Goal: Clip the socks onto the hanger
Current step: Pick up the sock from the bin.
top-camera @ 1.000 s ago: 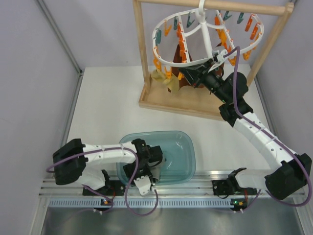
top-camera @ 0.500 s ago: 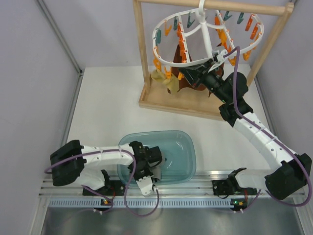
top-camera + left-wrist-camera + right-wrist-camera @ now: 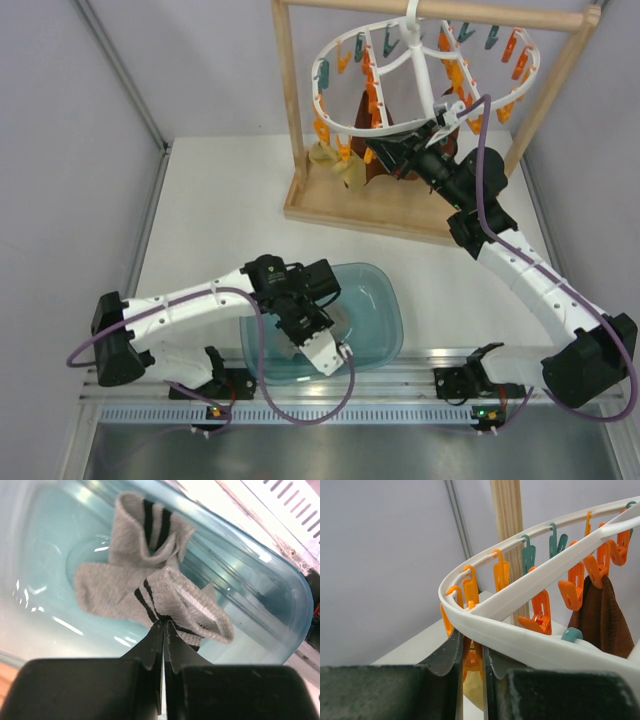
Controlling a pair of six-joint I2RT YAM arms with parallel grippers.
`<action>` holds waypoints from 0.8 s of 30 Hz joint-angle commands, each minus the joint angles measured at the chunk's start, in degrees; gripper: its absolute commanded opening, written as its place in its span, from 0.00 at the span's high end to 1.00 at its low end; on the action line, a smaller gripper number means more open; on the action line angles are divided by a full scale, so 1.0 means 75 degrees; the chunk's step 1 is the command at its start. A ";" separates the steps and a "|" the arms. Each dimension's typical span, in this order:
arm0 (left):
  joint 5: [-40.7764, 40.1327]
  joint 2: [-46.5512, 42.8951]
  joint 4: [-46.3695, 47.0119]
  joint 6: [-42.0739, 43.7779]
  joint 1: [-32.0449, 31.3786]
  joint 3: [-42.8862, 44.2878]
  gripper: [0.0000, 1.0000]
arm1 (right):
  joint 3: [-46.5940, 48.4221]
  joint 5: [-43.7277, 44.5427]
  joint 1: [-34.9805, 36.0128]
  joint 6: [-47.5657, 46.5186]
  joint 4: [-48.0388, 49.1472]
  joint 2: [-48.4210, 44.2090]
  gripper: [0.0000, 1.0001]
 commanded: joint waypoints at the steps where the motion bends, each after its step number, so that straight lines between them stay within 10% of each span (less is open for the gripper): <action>1: 0.0347 -0.0051 -0.0041 -0.0814 0.0461 0.0579 1.00 | 0.0291 0.0099 0.0070 -0.0042 0.0029 -0.0022 1.00; 11: 0.1849 0.0090 0.2910 -0.5291 0.1951 0.1413 1.00 | 0.0349 0.0145 0.0047 -0.0031 0.0029 -0.0022 1.00; 24: -0.0997 0.1786 0.3875 -0.7414 0.1041 0.1237 1.00 | 0.0279 0.0122 0.0000 -0.0078 -0.0006 -0.0010 1.00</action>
